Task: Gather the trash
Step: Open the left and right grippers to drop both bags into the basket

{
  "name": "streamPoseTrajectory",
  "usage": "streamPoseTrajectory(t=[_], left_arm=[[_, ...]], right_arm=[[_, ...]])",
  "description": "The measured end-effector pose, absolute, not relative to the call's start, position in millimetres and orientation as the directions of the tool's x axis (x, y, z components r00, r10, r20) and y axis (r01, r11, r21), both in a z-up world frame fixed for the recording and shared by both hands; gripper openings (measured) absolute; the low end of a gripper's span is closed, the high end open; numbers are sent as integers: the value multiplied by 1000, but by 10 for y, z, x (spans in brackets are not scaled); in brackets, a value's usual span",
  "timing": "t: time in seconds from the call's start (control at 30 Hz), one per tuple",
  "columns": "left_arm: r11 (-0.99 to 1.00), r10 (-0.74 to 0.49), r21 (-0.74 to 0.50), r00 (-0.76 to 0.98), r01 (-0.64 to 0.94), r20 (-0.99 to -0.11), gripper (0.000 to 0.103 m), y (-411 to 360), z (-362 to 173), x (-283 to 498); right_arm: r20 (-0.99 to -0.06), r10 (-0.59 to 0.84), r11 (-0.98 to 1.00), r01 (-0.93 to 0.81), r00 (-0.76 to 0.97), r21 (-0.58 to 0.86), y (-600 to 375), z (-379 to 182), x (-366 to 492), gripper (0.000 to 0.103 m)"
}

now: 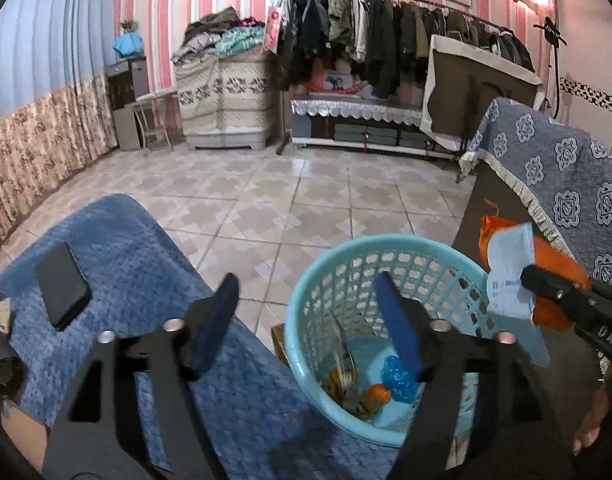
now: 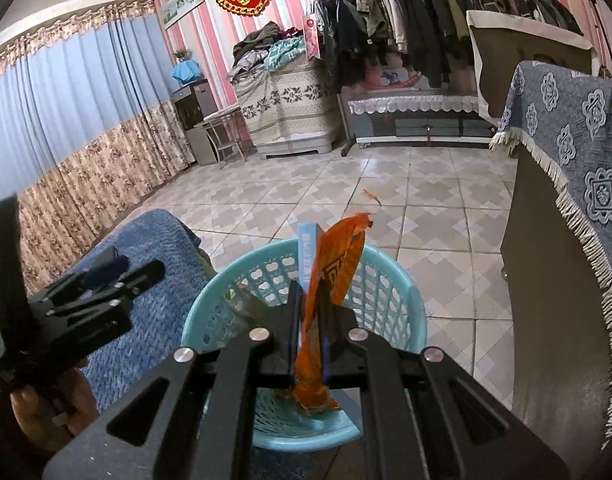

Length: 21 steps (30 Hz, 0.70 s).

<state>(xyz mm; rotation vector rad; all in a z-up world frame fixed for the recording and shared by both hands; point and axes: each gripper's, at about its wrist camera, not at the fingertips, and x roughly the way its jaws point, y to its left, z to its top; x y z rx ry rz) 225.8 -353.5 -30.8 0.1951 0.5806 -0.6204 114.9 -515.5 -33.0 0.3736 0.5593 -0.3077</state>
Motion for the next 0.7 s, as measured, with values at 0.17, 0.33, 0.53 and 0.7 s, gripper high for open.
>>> streamPoseTrajectory(t=[0.17, 0.33, 0.53, 0.7], left_arm=[[831, -475, 0, 709, 557, -521, 91, -3336, -161, 2297], [850, -451, 9, 737, 527, -503, 91, -3162, -53, 2355], [859, -432, 32, 757, 511, -491, 91, -3028, -1, 2367], [866, -420, 36, 764, 499, -489, 91, -2938, 2, 2400]], right_arm=[[-576, -182, 892, 380, 797, 245, -5130, -391, 1176, 9], [-578, -153, 903, 352, 801, 248, -5057, -403, 1329, 9], [-592, -112, 911, 321, 798, 260, -4976, -485, 1571, 9], [-615, -112, 892, 352, 780, 285, -5025, -646, 1648, 10]])
